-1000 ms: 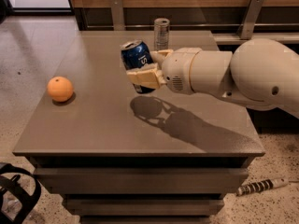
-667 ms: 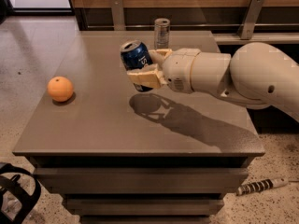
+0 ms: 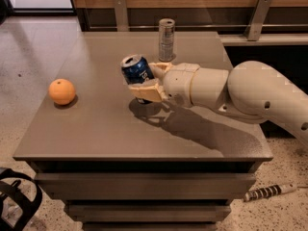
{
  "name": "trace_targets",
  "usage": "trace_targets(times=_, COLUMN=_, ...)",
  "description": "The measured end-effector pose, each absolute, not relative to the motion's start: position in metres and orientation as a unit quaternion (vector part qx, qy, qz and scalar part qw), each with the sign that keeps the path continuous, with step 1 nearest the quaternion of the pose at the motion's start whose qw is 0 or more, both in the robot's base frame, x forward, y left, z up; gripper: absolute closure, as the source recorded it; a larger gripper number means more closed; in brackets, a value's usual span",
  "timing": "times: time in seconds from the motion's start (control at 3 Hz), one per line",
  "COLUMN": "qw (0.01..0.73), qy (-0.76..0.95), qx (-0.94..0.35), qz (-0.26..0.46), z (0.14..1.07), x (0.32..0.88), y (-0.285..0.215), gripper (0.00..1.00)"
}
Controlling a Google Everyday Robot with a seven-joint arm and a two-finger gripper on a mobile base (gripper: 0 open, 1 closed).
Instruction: Place pepsi can upright
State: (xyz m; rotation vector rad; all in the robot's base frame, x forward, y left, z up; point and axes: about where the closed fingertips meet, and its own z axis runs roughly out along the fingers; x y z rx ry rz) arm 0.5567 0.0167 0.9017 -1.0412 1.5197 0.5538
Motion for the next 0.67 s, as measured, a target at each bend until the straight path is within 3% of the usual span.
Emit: trace_targets(times=0.67, qw=0.608, qy=0.646, qx=-0.385, qz=0.254, z=0.8869, x=0.5541, y=0.0231, gripper=1.0)
